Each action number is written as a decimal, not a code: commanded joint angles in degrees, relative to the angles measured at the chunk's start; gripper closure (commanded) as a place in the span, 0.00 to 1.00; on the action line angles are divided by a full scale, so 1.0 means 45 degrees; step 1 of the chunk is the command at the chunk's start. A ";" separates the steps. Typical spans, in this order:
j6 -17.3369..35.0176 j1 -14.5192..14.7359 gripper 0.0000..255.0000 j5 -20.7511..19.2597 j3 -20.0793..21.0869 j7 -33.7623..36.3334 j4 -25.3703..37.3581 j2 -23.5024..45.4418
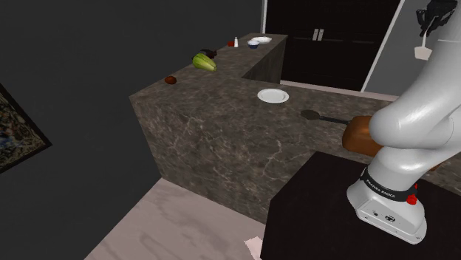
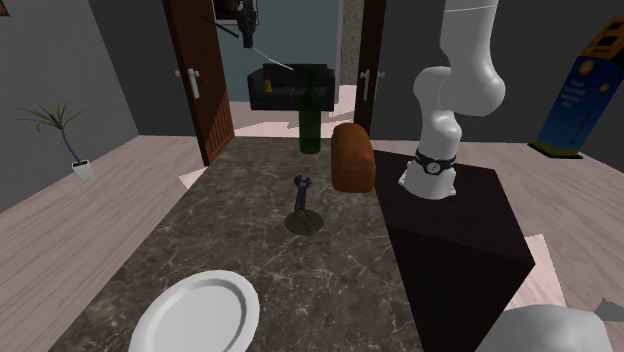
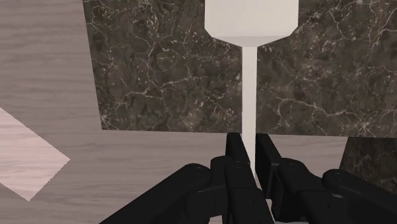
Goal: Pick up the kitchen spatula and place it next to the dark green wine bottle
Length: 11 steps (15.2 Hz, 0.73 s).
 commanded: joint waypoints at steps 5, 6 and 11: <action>0.0981 -0.0037 1.00 0.0003 -0.0031 -0.0199 -0.1011 -0.0033; 0.1159 -0.0022 1.00 -0.0011 -0.0025 -0.0194 -0.1209 -0.0058; 0.2035 0.0034 1.00 -0.0042 0.0001 -0.0190 -0.2137 -0.0124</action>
